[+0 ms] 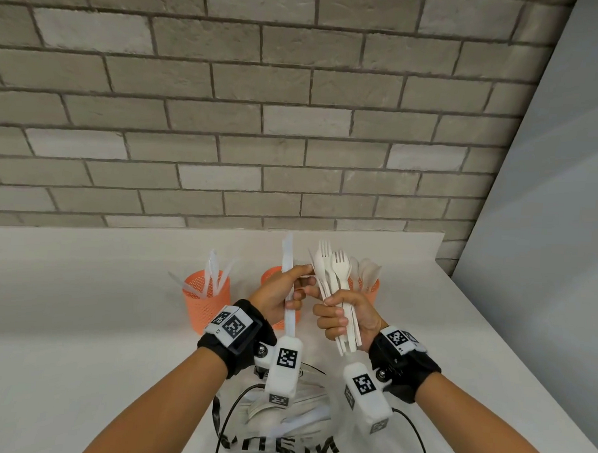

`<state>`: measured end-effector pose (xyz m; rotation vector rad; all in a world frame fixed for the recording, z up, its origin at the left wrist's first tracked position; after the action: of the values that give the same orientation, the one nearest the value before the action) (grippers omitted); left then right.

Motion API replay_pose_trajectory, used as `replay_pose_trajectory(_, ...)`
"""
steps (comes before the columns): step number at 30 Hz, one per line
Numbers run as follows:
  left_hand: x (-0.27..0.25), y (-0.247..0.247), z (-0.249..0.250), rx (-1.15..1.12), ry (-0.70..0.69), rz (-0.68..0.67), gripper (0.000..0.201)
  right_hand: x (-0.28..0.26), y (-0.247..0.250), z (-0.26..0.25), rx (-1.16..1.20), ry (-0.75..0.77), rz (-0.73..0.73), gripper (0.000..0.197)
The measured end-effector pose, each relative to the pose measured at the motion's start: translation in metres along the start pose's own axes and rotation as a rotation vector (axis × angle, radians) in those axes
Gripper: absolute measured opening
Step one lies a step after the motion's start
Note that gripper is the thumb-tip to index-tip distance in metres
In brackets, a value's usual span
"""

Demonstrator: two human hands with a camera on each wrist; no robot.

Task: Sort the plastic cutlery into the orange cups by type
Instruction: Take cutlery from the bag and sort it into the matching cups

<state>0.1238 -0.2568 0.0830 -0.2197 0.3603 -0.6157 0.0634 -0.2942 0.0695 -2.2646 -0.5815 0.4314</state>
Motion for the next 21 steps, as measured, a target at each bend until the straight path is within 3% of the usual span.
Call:
replay_pose_trajectory(6,-0.006,0.0,0.013,0.121,-0.127,0.052,0.025,-0.001,0.005,-0.004,-0.013,0.021,0.091,0.065)
replay_pose_trajectory(9,-0.007,0.004,0.017,0.168,-0.171,0.098,0.025,0.001,0.014,-0.003,-0.082,0.028,0.185,0.098)
replay_pose_trajectory(11,-0.007,0.009,0.02,0.188,-0.189,0.159,0.027,0.002,0.023,-0.006,-0.103,0.071,0.267,0.083)
replay_pose_trajectory(14,-0.003,0.022,0.021,0.158,-0.202,0.295,0.029,0.001,0.022,-0.01,-0.169,0.078,0.355,0.017)
replay_pose_trajectory(21,0.001,0.044,0.015,0.061,-0.214,0.47,0.026,0.004,0.026,-0.008,-0.34,0.017,0.464,0.005)
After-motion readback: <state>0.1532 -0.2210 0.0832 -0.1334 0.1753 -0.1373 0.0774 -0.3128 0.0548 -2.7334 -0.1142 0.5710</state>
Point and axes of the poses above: each hand's wrist, its own x-axis towards the middle knuckle, its own y-axis out of the back of the hand, z = x × y, the point moved 9 cm from there along x, towards the middle knuckle, and after that the axes turned 2 degrees about x, right-handed, at the moved point
